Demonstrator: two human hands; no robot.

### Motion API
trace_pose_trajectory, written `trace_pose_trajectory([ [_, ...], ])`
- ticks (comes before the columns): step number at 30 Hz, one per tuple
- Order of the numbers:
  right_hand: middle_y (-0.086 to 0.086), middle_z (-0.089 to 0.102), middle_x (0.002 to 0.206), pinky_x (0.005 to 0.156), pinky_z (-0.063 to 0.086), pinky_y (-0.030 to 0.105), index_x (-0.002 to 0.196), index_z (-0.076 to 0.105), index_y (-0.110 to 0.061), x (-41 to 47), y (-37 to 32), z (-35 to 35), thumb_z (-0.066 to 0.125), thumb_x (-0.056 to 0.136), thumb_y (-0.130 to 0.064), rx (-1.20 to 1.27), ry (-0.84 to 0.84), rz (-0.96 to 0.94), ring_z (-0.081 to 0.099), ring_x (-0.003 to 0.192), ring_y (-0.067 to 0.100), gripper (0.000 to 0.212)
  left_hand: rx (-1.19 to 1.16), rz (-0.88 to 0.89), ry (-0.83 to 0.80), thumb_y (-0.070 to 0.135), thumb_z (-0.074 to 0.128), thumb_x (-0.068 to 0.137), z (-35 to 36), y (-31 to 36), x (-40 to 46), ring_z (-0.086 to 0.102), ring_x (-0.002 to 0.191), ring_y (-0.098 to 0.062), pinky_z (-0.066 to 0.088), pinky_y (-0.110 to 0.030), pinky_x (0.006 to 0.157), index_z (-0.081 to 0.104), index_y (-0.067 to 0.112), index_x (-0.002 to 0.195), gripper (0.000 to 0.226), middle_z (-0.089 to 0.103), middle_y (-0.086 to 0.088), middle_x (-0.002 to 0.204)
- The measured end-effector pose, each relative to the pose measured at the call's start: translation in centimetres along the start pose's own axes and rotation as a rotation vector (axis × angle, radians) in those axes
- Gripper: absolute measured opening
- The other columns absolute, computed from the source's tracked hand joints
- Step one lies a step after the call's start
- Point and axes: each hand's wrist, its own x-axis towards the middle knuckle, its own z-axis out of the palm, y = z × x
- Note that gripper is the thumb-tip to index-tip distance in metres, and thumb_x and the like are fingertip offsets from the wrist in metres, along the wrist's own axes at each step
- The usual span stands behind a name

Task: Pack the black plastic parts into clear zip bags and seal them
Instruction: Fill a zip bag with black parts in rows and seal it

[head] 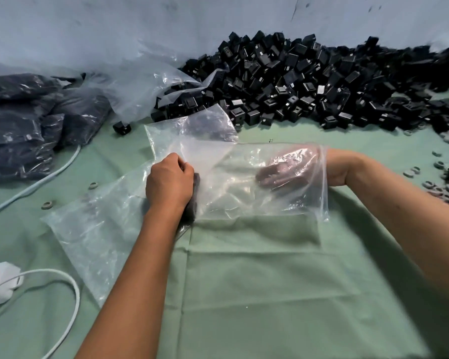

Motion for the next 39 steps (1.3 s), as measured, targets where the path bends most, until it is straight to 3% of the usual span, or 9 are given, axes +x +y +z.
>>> trace_pose_trajectory([
  [2, 0.016, 0.078, 0.104, 0.074, 0.063, 0.029, 0.098, 0.083, -0.011, -2.0, 0.1, -2.1, 0.072, 0.088, -0.003, -0.205, 0.336, 0.008, 0.078, 0.094, 0.025, 0.017, 0.092, 0.005, -0.02, 0.031, 0.049, 0.101, -0.3, 0.4, -0.3, 0.055, 0.087, -0.035, 0.048, -0.04, 0.077, 0.061, 0.012, 0.096, 0.023, 0.067, -0.016, 0.1],
  [7, 0.022, 0.071, 0.082, 0.047, 0.056, 0.025, 0.077, 0.07, 0.003, -2.6, 0.0, -4.7, 0.059, 0.093, 0.002, -0.318, 1.103, 0.121, 0.066, 0.051, 0.016, 0.019, 0.25, 0.043, 0.059, 0.032, 0.049, 0.105, -0.6, 2.0, -1.6, 0.045, 0.123, -0.04, 0.042, -0.048, 0.097, 0.055, 0.006, 0.125, 0.034, 0.055, -0.023, 0.129],
  [11, 0.013, 0.069, 0.105, 0.082, 0.052, 0.039, 0.101, 0.069, -0.01, -1.5, 0.2, -5.7, 0.056, 0.086, -0.012, -0.877, 1.677, 0.155, 0.063, 0.096, 0.031, 0.02, 0.254, 0.152, -0.068, 0.054, 0.029, 0.107, 1.0, 3.3, -3.5, 0.012, 0.154, -0.033, 0.018, -0.047, 0.125, 0.033, 0.013, 0.154, 0.063, 0.02, -0.016, 0.166],
  [14, 0.014, 0.04, 0.151, 0.105, 0.043, 0.05, 0.143, 0.049, -0.015, -0.7, 1.1, -6.9, 0.058, 0.095, -0.008, -1.264, 1.427, 0.199, 0.036, 0.135, 0.036, 0.049, 0.353, 0.194, -0.189, 0.069, 0.014, 0.101, 2.0, 2.8, -3.5, -0.011, 0.158, -0.028, 0.001, -0.049, 0.128, 0.015, 0.015, 0.162, 0.082, -0.004, -0.007, 0.172],
  [17, 0.008, 0.017, 0.169, 0.12, 0.029, 0.055, 0.159, 0.028, -0.021, -0.5, 1.0, -8.7, 0.048, 0.101, -0.003, -1.322, 1.218, 0.326, 0.014, 0.151, 0.039, 0.065, 0.364, 0.199, -0.199, 0.072, 0.012, 0.099, 2.1, 2.5, -3.1, -0.012, 0.158, -0.029, 0.001, -0.05, 0.128, 0.016, 0.015, 0.163, 0.086, -0.005, -0.007, 0.172],
  [28, 0.013, 0.059, 0.119, 0.083, 0.042, 0.032, 0.111, 0.062, -0.014, -2.8, 0.7, -7.1, 0.08, 0.088, -0.026, -1.046, 1.343, 0.258, 0.057, 0.106, 0.032, 0.031, 0.377, 0.182, -0.224, 0.075, 0.011, 0.097, 2.0, 2.6, -3.3, -0.009, 0.158, -0.03, 0.004, -0.05, 0.128, 0.016, 0.014, 0.163, 0.09, -0.004, -0.008, 0.172],
  [33, 0.022, 0.077, 0.09, 0.042, 0.042, 0.021, 0.097, 0.07, 0.005, -6.7, -1.7, -4.2, 0.061, 0.099, -0.018, -0.597, 0.865, 0.226, 0.055, 0.053, 0.014, 0.025, 0.37, 0.185, -0.221, 0.075, 0.011, 0.097, 1.8, 2.6, -3.3, -0.008, 0.158, -0.031, 0.006, -0.051, 0.128, 0.017, 0.014, 0.162, 0.09, -0.002, -0.01, 0.172],
  [36, 0.012, 0.076, 0.092, 0.04, 0.038, 0.015, 0.108, 0.07, 0.006, -6.7, -1.9, -2.1, 0.052, 0.106, -0.014, -0.436, 0.526, 0.179, 0.056, 0.056, 0.011, 0.027, 0.355, 0.173, -0.229, 0.075, 0.012, 0.097, 1.8, 2.6, -3.3, -0.007, 0.158, -0.03, 0.006, -0.051, 0.128, 0.017, 0.014, 0.162, 0.09, -0.001, -0.01, 0.172],
  [39, 0.015, 0.066, 0.097, 0.051, 0.049, 0.015, 0.122, 0.067, 0.007, -4.5, -0.8, -0.6, 0.051, 0.104, -0.001, -0.351, 0.454, 0.156, 0.058, 0.066, 0.011, 0.025, 0.33, 0.183, -0.254, 0.074, 0.012, 0.097, 1.6, 2.6, -3.4, -0.009, 0.158, -0.029, 0.004, -0.05, 0.128, 0.012, 0.015, 0.163, 0.089, -0.005, -0.009, 0.172],
])
